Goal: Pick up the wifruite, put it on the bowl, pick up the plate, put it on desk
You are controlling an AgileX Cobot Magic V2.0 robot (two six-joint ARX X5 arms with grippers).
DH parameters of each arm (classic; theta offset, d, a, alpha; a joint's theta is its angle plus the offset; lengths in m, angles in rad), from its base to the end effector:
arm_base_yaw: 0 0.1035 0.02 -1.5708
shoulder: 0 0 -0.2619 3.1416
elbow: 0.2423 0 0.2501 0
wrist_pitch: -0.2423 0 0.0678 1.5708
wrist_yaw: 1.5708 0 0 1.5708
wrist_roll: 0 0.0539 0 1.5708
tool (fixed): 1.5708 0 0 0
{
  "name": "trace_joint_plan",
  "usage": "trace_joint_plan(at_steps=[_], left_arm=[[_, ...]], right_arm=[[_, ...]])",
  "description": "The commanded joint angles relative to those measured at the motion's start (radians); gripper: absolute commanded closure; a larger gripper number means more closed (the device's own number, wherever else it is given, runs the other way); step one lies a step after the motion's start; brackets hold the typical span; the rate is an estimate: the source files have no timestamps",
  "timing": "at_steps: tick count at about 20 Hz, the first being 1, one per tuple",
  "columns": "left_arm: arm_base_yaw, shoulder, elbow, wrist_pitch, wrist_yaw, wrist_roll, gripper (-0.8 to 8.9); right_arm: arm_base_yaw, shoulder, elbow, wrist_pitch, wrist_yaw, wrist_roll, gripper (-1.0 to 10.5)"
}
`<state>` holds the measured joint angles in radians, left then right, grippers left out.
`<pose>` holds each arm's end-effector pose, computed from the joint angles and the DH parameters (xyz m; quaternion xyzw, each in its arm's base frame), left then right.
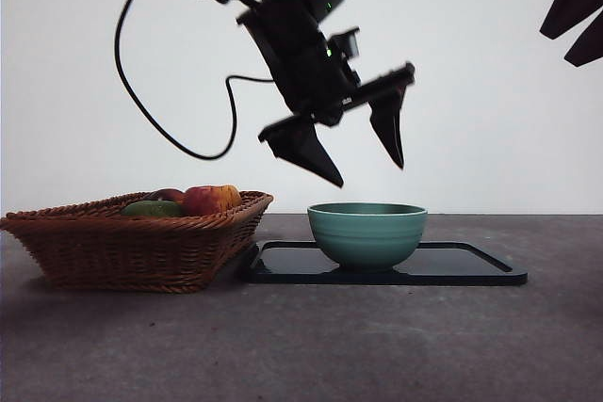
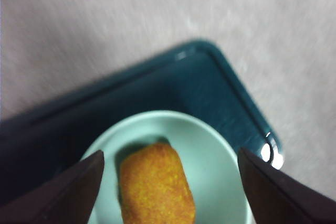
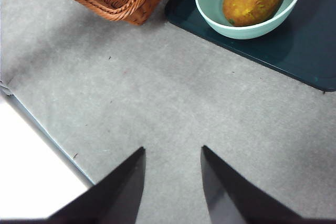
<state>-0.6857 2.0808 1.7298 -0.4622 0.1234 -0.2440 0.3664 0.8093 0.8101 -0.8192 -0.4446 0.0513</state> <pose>0.3672 -0.3090 0.2168 0.0062 0.4211 -0.3126 0.8514 0.1426 0.0795 0.2682 0.0372 0.4067 0.3516 0.8424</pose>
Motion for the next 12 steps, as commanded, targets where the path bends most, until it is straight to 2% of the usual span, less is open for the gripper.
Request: trace_joint_plan(at_steps=[1, 4, 12], left_arm=[[-0.022, 0.044, 0.031, 0.014, -0.037, 0.032, 4.11], [-0.034, 0.070, 0.031, 0.013, -0.072, 0.053, 4.11], [-0.050, 0.117, 0.031, 0.009, -0.084, 0.066, 4.11]], right_arm=[[0.006, 0.004, 0.011, 0.006, -0.001, -0.007, 7.8], [0.006, 0.004, 0.011, 0.006, -0.001, -0.006, 7.8], [0.006, 0.004, 0.011, 0.006, -0.001, -0.006, 7.8]])
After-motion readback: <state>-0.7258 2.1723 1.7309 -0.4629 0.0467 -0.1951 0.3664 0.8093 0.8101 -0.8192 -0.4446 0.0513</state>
